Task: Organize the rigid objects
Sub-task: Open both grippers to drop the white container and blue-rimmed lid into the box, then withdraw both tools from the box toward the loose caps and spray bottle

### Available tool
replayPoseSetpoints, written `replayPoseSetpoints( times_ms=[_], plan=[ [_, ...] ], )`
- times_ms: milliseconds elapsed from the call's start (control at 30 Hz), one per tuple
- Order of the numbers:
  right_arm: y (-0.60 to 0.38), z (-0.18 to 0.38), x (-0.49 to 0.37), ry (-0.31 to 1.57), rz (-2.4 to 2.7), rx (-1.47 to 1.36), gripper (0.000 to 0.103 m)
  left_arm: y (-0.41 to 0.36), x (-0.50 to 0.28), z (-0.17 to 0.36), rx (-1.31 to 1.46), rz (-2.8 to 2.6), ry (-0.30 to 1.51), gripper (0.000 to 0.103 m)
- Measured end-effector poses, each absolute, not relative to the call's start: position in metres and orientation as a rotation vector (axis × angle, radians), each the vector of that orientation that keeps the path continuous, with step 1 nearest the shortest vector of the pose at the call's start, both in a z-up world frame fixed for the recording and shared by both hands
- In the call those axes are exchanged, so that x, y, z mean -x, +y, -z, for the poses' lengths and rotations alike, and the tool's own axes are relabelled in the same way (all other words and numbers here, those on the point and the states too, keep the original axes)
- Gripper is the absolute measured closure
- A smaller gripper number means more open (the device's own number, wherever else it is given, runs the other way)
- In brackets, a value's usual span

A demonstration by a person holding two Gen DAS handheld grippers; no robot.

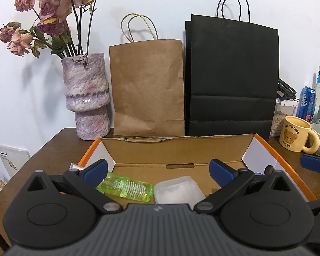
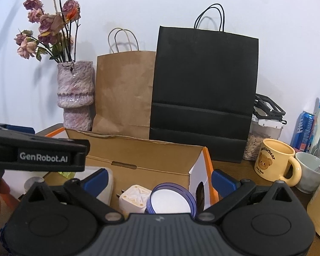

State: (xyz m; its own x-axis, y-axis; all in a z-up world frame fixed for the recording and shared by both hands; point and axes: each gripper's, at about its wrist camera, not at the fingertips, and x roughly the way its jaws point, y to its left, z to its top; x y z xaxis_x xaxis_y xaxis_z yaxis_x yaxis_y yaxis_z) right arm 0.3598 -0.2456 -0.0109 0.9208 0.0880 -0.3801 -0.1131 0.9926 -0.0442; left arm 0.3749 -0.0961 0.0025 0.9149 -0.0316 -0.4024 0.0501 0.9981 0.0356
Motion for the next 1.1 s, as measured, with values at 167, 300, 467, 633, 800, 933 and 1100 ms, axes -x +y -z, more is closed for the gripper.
replayPoseSetpoints(
  times_ms=[167, 300, 467, 633, 800, 933, 1100],
  plan=[
    [-0.248, 0.012, -0.350, 0.391, -0.099, 0.060, 0.000, -0.094, -0.365, -0.003, -0.042, 0.043, 0.412, 0.000],
    [-0.250, 0.012, -0.340, 0.385, -0.096, 0.053, 0.000, -0.092, -0.359, -0.003, -0.041, 0.041, 0.413, 0.000],
    [-0.252, 0.012, -0.328, 0.381, -0.091, 0.045, 0.000, -0.088, -0.347, -0.002, -0.038, 0.036, 0.414, 0.000],
    [-0.252, 0.011, -0.315, 0.378, -0.090, 0.040, 0.000, -0.084, -0.335, -0.002, -0.032, 0.029, 0.415, 0.000],
    [-0.250, 0.012, -0.306, 0.374, -0.087, 0.038, 0.000, -0.080, -0.324, -0.002, -0.024, 0.023, 0.416, 0.000],
    [-0.250, 0.012, -0.289, 0.368, -0.081, 0.031, 0.000, -0.077, -0.314, -0.002, -0.019, 0.016, 0.417, 0.000],
    [-0.249, 0.013, -0.272, 0.363, -0.081, 0.029, 0.000, -0.074, -0.300, -0.001, -0.019, 0.008, 0.420, 0.000]
  ],
)
